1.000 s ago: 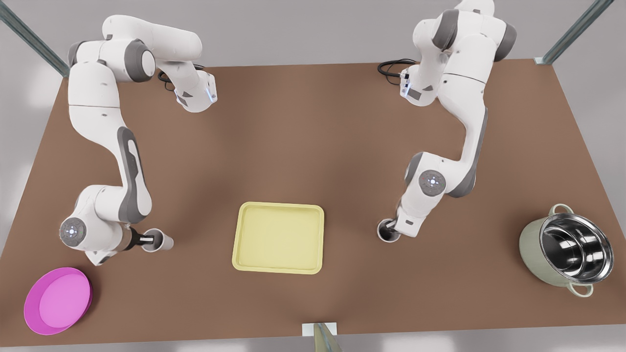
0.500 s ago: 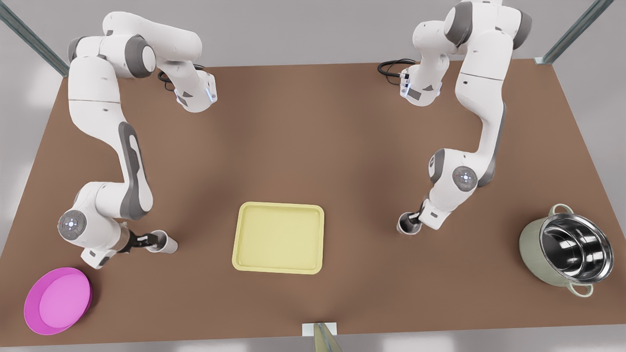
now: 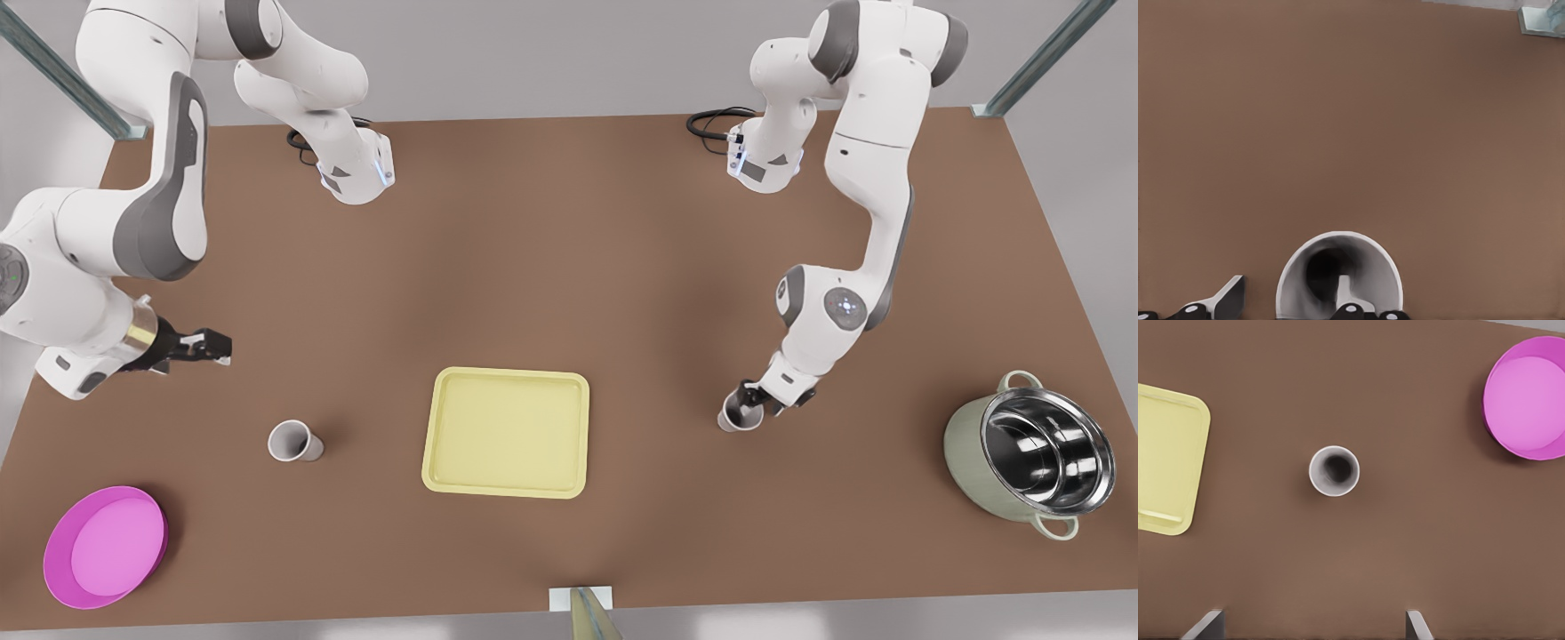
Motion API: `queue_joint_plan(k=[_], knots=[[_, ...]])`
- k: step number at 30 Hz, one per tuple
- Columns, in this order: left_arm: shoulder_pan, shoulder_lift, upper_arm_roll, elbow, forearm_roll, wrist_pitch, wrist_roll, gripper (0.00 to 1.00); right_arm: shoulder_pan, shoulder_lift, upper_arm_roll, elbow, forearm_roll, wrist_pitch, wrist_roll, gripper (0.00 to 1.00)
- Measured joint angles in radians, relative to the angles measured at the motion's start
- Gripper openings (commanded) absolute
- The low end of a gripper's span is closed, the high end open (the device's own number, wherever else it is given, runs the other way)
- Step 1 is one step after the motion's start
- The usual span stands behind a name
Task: Use the left arm to pick up the white IKEA cup from the tray and place it on the middle-left position; use the right arm to pick up the white IKEA cup from the tray and place it on the middle-right position
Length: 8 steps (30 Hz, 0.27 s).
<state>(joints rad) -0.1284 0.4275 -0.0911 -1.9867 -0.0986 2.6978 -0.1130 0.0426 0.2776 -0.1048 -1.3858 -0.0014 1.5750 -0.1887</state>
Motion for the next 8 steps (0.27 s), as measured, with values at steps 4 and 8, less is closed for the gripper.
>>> queue_joint_plan(k=[4,8], knots=[[0.000,-0.155,0.046,0.295,0.001,-0.329,0.045,1.00,-0.002,0.002,0.002,0.009,-0.003,-0.043,0.020,1.00],[0.005,-0.210,0.101,0.430,-0.009,-0.649,0.065,1.00,0.000,0.003,0.006,0.041,-0.010,-0.065,0.036,1.00]])
